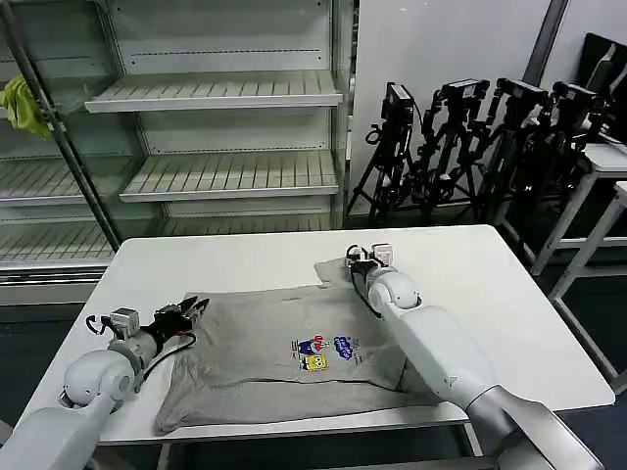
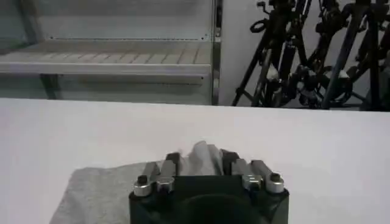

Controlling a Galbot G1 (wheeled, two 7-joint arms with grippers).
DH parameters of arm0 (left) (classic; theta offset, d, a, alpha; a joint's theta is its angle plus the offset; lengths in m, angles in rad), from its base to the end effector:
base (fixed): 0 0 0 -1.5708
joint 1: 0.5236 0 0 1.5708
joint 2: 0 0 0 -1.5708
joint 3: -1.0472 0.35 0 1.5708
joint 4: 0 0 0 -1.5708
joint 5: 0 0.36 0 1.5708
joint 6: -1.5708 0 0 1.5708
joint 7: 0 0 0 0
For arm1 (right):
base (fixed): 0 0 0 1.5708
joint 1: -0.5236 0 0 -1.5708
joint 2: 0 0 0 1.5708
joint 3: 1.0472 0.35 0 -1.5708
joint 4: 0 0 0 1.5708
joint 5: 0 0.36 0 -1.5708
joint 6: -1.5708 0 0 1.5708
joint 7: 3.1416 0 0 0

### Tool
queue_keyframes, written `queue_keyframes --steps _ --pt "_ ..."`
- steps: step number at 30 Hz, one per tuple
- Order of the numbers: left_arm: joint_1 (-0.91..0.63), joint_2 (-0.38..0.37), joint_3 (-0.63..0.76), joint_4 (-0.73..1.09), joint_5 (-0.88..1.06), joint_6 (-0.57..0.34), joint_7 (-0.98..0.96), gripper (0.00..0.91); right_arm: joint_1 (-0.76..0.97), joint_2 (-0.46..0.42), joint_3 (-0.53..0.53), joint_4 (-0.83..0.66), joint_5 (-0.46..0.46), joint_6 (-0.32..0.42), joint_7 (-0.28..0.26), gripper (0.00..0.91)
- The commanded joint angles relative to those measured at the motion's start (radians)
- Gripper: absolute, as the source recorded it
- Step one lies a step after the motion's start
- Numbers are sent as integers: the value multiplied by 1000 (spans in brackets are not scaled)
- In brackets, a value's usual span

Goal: Fold and organize the clothes.

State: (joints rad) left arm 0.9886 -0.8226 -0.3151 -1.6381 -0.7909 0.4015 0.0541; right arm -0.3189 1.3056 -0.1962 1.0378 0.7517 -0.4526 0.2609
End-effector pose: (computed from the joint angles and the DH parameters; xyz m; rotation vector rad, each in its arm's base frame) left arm 0.3677 0.1671 -0.2683 -0.3525 -2.6809 0.0211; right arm 0.5520 0.0576 -0.2686 0.2539 -2.6180 0.0696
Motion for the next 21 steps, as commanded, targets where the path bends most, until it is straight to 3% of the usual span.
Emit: queue_keyframes --steps 1,14,15,16,18,21 --pt "2 -1 0 0 5 -4 2 60 -7 1 -4 10 -11 2 -2 0" --pt "-9 -2 3 12 20 -24 9 60 -12 -6 -6 24 -31 15 -6 0" --pt "-10 -1 2 13 25 -24 9 111 -12 -6 -5 24 -31 15 -7 0" --pt "-11 0 -2 14 30 -25 10 534 -12 -7 -5 24 -33 15 -7 0" --pt "-12 1 -11 18 74 -36 19 907 -13 -7 -4 22 -36 17 -8 0" --pt "-13 8 -13 22 102 -42 19 907 -16 -7 -4 20 -43 21 -10 0"
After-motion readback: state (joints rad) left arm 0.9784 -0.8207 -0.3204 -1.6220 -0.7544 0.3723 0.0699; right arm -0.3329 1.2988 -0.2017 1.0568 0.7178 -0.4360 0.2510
